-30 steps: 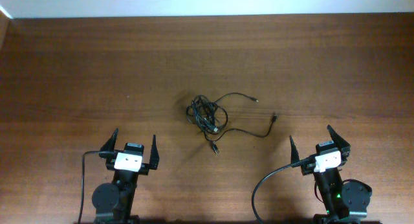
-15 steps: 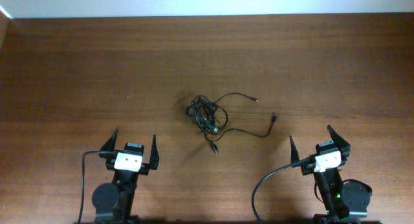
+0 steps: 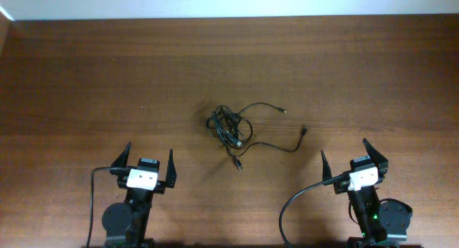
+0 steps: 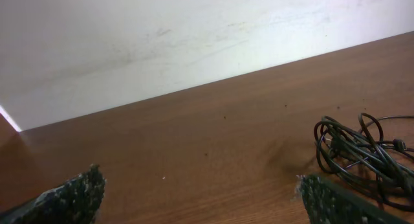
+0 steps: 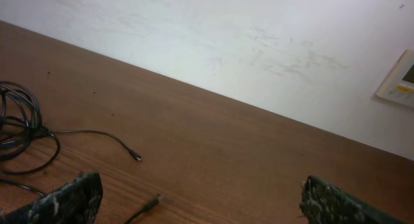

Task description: Untangle cables

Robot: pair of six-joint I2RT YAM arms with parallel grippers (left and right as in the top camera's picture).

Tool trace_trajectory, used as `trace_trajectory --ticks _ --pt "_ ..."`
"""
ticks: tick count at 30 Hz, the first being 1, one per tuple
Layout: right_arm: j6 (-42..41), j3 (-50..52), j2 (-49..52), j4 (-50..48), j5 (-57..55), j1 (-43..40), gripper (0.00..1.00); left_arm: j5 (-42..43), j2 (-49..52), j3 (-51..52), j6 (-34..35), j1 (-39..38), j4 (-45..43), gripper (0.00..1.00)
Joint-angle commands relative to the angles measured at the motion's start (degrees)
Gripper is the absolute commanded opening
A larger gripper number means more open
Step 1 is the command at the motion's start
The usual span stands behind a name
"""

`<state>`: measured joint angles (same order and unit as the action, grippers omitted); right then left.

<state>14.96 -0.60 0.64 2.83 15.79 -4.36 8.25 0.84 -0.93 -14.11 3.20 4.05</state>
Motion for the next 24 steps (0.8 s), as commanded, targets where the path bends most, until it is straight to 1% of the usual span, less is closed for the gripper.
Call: trace_trajectory --ticks 1,10,14,21,24 --pt "-0.8 0.3 -0.3 0.3 0.5 -0.2 0.99 -0.6 -0.5 0.3 0.3 0.3 0.1 0.99" --pt "-0.8 0.3 -0.3 -0.3 0.5 -0.2 0.99 -0.6 -0.5 0.3 0.3 0.3 0.0 0.99" --pt "-0.8 0.3 -0.3 -1.1 2.9 -0.2 0.99 -0.6 -0.5 0.3 0.3 0.3 -0.3 0.99" --pt "-0.9 0.3 -0.3 -0.7 3.6 -0.2 0.99 -0.6 -0.5 0.2 0.3 0.3 -0.3 0.99" --pt "-2.4 -0.5 -0.3 -0.7 4.6 -0.2 0.99 -0.6 -0.5 0.2 0.3 0.3 -0.4 0.99"
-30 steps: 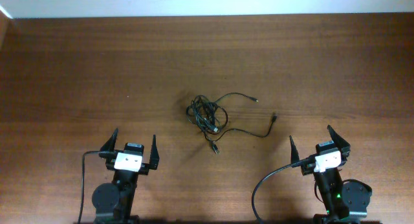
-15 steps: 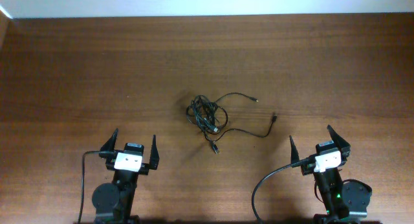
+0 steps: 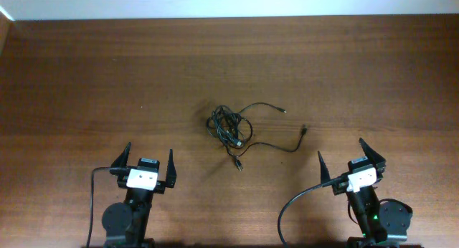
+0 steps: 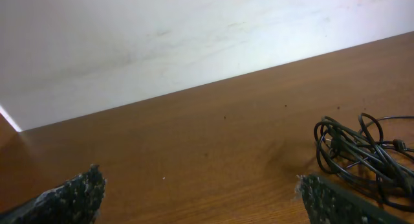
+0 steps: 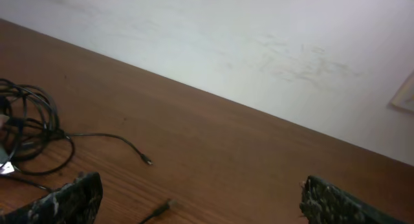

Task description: Untangle cables

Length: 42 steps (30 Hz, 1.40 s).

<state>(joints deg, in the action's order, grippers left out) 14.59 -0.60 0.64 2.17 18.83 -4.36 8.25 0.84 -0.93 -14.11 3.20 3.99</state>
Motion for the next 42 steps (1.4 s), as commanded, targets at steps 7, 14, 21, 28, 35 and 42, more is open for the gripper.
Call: trace_trajectory --ticks 7,14,21,28,35,42 --pt "-3.1 -7.5 0.7 4.7 1.6 -0.2 0.99 -0.6 1.0 -2.9 0.3 0.3 -0.3 0.99" --pt "-3.0 -28.8 11.2 18.7 2.0 -0.2 0.99 5.1 16.7 -17.6 0.3 0.3 -0.1 0.99" --pt "-3.0 -54.6 28.0 41.6 2.0 -0.2 0.99 14.2 40.9 -43.7 0.3 0.3 14.1 0.99" --pt "-3.0 -77.0 49.4 63.1 6.8 -0.2 0.99 16.8 66.4 -75.3 0.3 -0.2 42.2 0.99" --pt "-3.1 -82.4 65.0 65.9 22.7 -0.2 0.99 24.6 78.1 -78.6 2.9 -0.2 49.9 0.99" --pt "-4.6 -82.4 74.9 65.8 23.4 -0.2 0.86 11.5 90.7 -78.6 12.1 -9.3 50.9 0.66"
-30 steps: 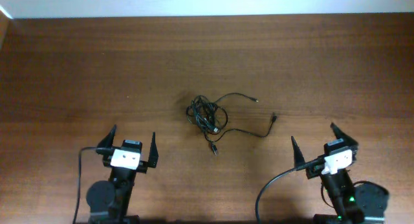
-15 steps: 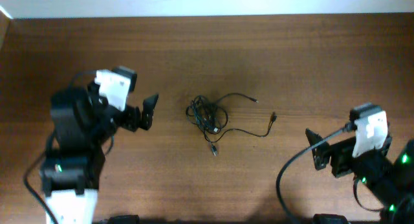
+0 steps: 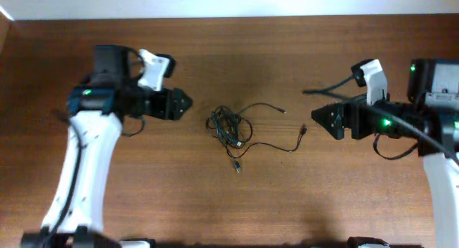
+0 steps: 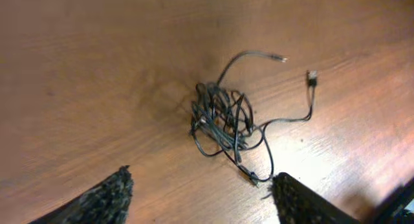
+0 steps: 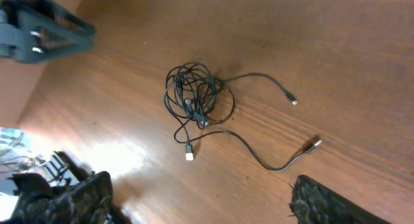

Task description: Untangle cables

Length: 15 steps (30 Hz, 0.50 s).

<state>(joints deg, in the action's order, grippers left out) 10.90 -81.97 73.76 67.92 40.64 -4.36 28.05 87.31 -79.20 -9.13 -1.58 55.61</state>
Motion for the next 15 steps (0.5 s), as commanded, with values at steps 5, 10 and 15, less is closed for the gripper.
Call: trace_trajectory --ticks 5,10,15 --pt "-4.3 -1.1 3.4 0.0 -2.9 -0.2 0.81 -15.7 15.5 -0.3 18.9 -12.7 -8.3 0.50" --pt "-7.0 -1.1 3.5 -1.3 -4.1 -0.2 0.81 -15.9 22.2 -0.3 19.0 -15.2 -12.0 0.50" --pt "-7.1 -1.1 3.5 -1.2 -4.5 -0.2 0.80 -15.9 27.6 -0.3 19.0 -16.2 -11.6 0.24"
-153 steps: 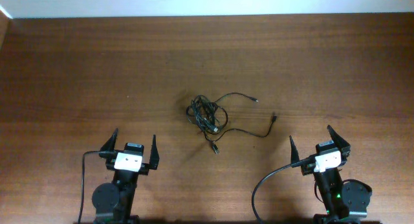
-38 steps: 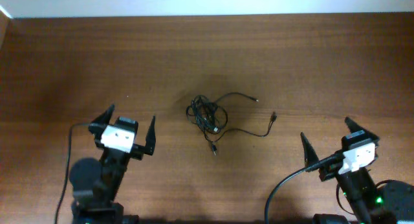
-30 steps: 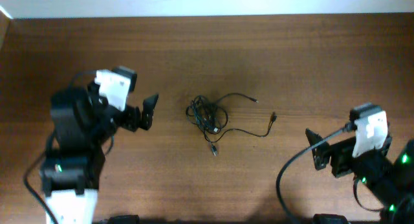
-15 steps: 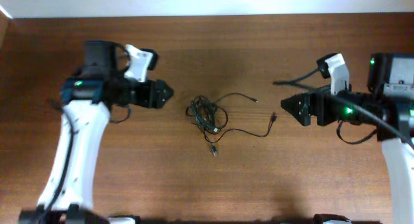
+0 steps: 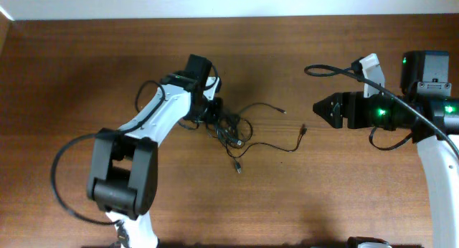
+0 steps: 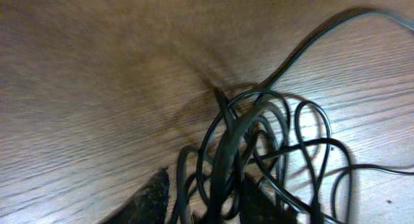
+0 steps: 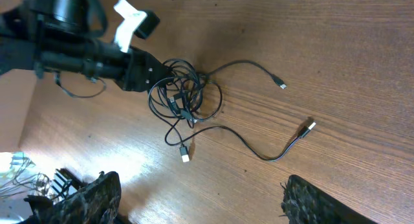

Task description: Untangle cables

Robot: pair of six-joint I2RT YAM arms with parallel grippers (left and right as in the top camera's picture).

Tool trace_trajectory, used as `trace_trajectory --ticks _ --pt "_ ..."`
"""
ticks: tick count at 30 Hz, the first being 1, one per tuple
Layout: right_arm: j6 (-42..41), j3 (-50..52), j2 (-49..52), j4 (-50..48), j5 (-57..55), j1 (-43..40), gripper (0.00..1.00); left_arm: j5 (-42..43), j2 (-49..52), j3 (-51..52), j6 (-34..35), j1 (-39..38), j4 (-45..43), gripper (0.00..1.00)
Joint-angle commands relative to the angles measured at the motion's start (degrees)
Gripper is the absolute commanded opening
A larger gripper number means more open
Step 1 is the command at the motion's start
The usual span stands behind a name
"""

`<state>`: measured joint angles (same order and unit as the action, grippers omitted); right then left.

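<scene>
A black cable tangle [image 5: 231,126] lies mid-table, also seen from the right wrist [image 7: 184,98]. Thin ends trail right to small plugs [image 5: 285,111] [image 5: 304,130], and a third end reaches toward the front [image 5: 239,165]. My left gripper [image 5: 213,113] is down at the tangle's left edge. In its wrist view the gripper [image 6: 207,199] has narrowed jaws standing either side of several strands [image 6: 259,140], with a slight gap still showing. My right gripper [image 5: 318,107] hovers open to the right of the cables, pointing left, with nothing between its fingers [image 7: 103,191].
The brown wooden table [image 5: 107,62] ends at a white wall [image 5: 229,4] at the back. The right arm's own black cable [image 5: 330,69] loops above it, and the left arm's cable [image 5: 64,162] arcs at the front left.
My left gripper was left of the tangle, open and well apart from it. Now it is at the tangle's left edge, jaws narrowed around strands. The right gripper is about where it was.
Both arms stood folded at the table's front edge, grippers open, the tangle untouched mid-table. Later both were extended, one on each side of the cables. Now the left gripper is down on the tangle, which lies as it did before.
</scene>
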<state>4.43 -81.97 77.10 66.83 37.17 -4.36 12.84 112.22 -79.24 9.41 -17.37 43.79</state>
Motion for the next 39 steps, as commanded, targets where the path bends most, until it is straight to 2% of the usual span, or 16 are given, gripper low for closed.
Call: trace_trajectory --ticks 1,2,5,9,13,15,17,20,22,24,27,30,33,36,39 --pt "-2.3 -1.0 0.2 -0.2 -2.2 -0.2 0.81 -0.7 3.2 -0.3 0.4 -0.4 0.2 0.05" --pt "-3.8 -1.0 0.2 -0.2 -3.8 -0.2 0.81 -0.6 3.0 -0.3 0.5 -0.4 0.2 0.00" --pt "-6.5 -1.0 0.2 -0.8 -4.0 -0.2 0.81 2.4 -1.0 -3.3 0.4 0.2 1.6 0.00" --pt "-10.9 -1.0 0.2 -5.3 1.4 1.0 0.80 20.9 -9.2 -14.2 0.7 1.9 5.0 0.00" --pt "-16.8 -1.0 0.2 -11.5 0.8 6.1 0.80 29.1 -12.9 -16.9 6.2 1.9 5.3 0.00" --pt "-20.8 -1.0 0.3 -15.2 -1.3 9.3 0.80 32.9 -13.5 -16.9 6.5 1.9 5.3 0.00" --pt "-26.3 -1.0 1.3 -20.4 -4.8 14.8 0.79 33.5 -13.5 -16.9 6.4 1.9 5.6 0.00" --pt "-31.3 -1.0 4.1 -21.9 -12.8 21.0 0.75 30.3 -13.5 -16.9 6.3 1.9 6.2 0.00" --pt "-32.5 -1.0 7.3 -21.8 -16.9 24.7 0.68 27.7 -13.5 -16.9 4.4 1.9 7.2 0.00" --pt "-33.8 -1.0 10.2 -21.6 -19.5 26.4 0.57 25.2 -13.5 -16.9 4.4 2.5 8.9 0.00" --pt "-35.5 -1.0 13.7 -21.4 -22.6 26.8 0.31 24.7 -13.5 -16.9 3.7 3.1 10.0 0.00" --pt "-36.5 -1.0 14.8 -21.2 -29.6 26.8 0.12 23.5 -13.5 -16.9 0.8 4.5 12.4 0.00" --pt "-36.5 -1.1 14.1 -20.7 -35.8 26.8 0.04 19.7 -13.5 -16.9 0.7 7.9 15.6 0.00" --pt "-37.8 -2.4 13.7 -17.9 -37.7 25.4 0.04 19.7 -13.7 -16.9 -2.1 11.5 16.8 0.00" --pt "-37.9 -7.0 13.1 -10.6 -37.7 20.7 0.04 19.6 -14.9 -16.9 -6.6 14.6 16.9 0.02"
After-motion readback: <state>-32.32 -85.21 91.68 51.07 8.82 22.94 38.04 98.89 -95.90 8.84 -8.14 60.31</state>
